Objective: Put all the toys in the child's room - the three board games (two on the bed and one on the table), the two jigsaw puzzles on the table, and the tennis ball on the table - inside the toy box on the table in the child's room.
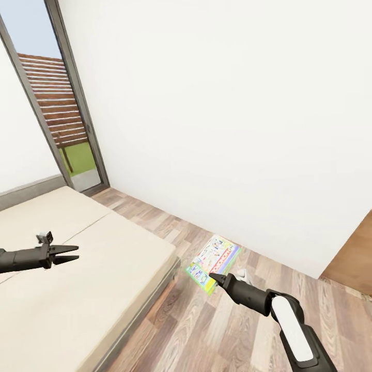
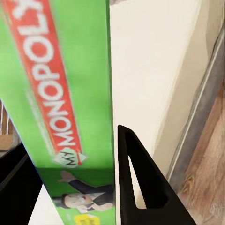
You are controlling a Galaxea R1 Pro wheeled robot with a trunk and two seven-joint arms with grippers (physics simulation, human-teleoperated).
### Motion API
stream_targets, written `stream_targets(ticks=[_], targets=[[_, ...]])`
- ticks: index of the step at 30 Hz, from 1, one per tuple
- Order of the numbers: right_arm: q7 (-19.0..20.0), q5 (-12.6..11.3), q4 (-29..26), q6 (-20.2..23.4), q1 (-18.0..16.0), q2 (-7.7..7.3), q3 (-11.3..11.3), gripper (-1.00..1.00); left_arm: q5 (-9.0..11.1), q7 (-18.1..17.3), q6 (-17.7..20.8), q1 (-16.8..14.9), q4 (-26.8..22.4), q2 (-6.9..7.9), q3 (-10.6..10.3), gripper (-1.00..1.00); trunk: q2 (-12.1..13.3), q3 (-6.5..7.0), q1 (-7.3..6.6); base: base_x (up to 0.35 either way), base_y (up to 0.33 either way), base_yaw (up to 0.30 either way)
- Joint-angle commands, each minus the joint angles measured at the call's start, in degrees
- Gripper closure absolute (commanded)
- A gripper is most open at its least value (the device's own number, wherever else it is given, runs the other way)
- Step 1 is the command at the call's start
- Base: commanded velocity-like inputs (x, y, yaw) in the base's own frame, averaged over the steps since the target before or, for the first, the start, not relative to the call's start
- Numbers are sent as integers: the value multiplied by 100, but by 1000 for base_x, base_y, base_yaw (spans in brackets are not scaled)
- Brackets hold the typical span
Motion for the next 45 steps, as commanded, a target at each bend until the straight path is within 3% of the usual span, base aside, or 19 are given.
stream_targets(ticks=[1,45], targets=[[52,17,-1,35,-7,6,-15,100,22,-27,61,-7,1,9,-37,-100,-13,-15,4,0,0,-261],[219,20,-1,33,-7,-2,-24,100,22,-27,61,-7,1,8,-36,-100,-13,-73,4,0,0,-268]])
